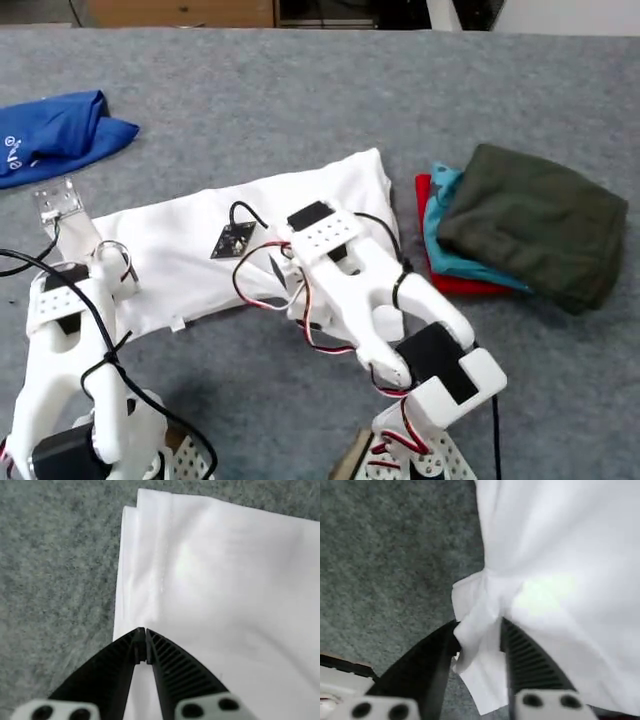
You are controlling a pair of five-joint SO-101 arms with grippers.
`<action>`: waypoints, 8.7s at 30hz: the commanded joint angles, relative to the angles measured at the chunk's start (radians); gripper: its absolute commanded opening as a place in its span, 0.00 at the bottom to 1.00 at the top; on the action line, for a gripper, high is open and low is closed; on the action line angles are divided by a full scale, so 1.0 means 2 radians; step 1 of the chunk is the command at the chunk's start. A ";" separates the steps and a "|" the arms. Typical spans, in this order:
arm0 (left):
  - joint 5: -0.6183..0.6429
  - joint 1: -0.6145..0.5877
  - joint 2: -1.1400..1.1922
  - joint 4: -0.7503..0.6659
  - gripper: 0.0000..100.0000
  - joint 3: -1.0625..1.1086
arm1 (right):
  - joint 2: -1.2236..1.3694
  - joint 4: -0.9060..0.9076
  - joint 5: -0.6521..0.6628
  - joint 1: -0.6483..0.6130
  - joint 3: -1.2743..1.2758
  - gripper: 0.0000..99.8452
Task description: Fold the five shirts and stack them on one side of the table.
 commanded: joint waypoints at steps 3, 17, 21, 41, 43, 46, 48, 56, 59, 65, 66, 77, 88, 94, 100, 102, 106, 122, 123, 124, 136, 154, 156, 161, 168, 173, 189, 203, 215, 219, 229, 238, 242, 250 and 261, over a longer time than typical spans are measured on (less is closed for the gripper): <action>0.002 -0.002 -0.009 0.078 0.02 -0.094 | -0.076 0.071 -0.002 0.002 -0.054 0.32; 0.042 0.075 -0.009 0.075 0.02 -0.023 | -0.072 0.050 0.012 0.113 -0.175 0.02; 0.046 0.076 -0.009 0.074 0.02 -0.012 | 0.012 -0.029 0.008 0.149 -0.209 0.02; -0.051 -0.022 -0.010 0.084 0.02 0.031 | 0.504 0.047 -0.014 0.227 -0.779 0.02; -0.068 -0.041 -0.013 0.081 0.02 0.030 | 0.544 0.065 -0.014 0.229 -0.844 0.02; -0.072 -0.049 -0.010 0.084 0.02 0.004 | 0.589 0.122 -0.012 0.230 -0.946 0.02; -0.071 -0.045 -0.013 0.104 0.02 -0.021 | 0.607 0.164 -0.008 0.227 -1.010 0.02; -0.012 0.030 -0.013 0.219 0.02 -0.166 | 0.593 0.227 0.008 0.217 -1.071 0.02; 0.014 0.036 -0.007 0.204 0.02 -0.210 | 0.560 0.228 -0.005 0.222 -1.067 0.02; 0.050 0.030 0.089 0.109 0.02 -0.220 | 0.446 0.229 -0.053 0.226 -0.963 0.02; 0.055 0.027 0.117 0.097 0.02 -0.228 | 0.420 0.229 -0.056 0.225 -0.933 0.02; 0.066 -0.010 0.326 0.077 0.02 -0.358 | 0.417 -0.006 -0.069 0.234 -0.694 0.02; 0.067 -0.040 0.330 0.040 0.02 -0.334 | 0.530 0.011 -0.081 0.257 -0.828 0.02; 0.069 -0.040 0.314 0.084 0.02 -0.358 | 0.539 0.147 -0.057 0.240 -0.956 0.02; 0.066 -0.040 0.243 0.148 0.02 -0.395 | 0.536 0.229 -0.049 0.221 -1.072 0.02; 0.065 -0.039 0.211 0.162 0.02 -0.388 | 0.530 0.229 -0.049 0.211 -1.064 0.02; 0.037 -0.035 0.147 0.165 0.02 -0.328 | 0.484 0.230 -0.049 0.194 -0.983 0.02; 0.016 -0.097 0.113 -0.074 0.02 -0.086 | 0.141 0.124 -0.008 0.146 -0.325 0.02; 0.016 -0.099 0.123 -0.066 0.02 -0.097 | 0.131 0.114 -0.008 0.147 -0.294 0.02; 0.016 -0.101 0.135 -0.058 0.02 -0.109 | 0.122 0.103 -0.008 0.147 -0.265 0.02; 0.016 -0.108 0.208 -0.012 0.02 -0.177 | 0.071 -0.012 -0.007 0.191 -0.049 0.02; 0.016 -0.107 0.209 -0.014 0.02 -0.178 | -0.026 0.021 0.000 0.179 0.003 0.02; 0.016 -0.107 0.209 -0.014 0.02 -0.178 | -0.071 0.022 0.000 0.176 0.019 0.02; 0.016 -0.107 0.209 -0.013 0.02 -0.178 | -0.137 0.015 0.001 0.155 0.030 0.02; 0.016 -0.107 0.209 -0.013 0.02 -0.178 | -0.084 -0.061 -0.002 0.089 0.031 0.02; 0.016 -0.107 0.210 -0.014 0.02 -0.178 | -0.011 -0.085 -0.018 0.063 0.030 0.02; 0.016 -0.107 0.210 -0.015 0.02 -0.178 | -0.088 -0.055 -0.038 0.035 0.065 0.02; 0.017 -0.106 0.208 -0.015 0.02 -0.178 | -0.206 0.018 0.042 0.035 0.135 0.07; 0.017 -0.106 0.210 -0.015 0.02 -0.178 | -0.208 -0.021 0.112 0.032 0.191 0.31; 0.017 -0.106 0.210 -0.015 0.02 -0.178 | -0.204 -0.048 0.115 0.032 0.193 0.31; 0.017 -0.106 0.210 -0.015 0.02 -0.178 | -0.203 -0.140 0.130 0.033 0.260 0.31; 0.017 -0.105 0.210 -0.015 0.02 -0.178 | -0.132 -0.195 0.128 0.035 0.264 0.31; 0.017 -0.105 0.210 -0.015 0.02 -0.177 | -0.125 -0.195 0.127 0.035 0.262 0.27; 0.017 -0.105 0.210 -0.015 0.02 -0.177 | -0.125 -0.198 0.127 0.037 0.260 0.03; 0.016 -0.105 0.210 -0.015 0.02 -0.177 | -0.124 -0.137 0.129 0.086 0.155 0.00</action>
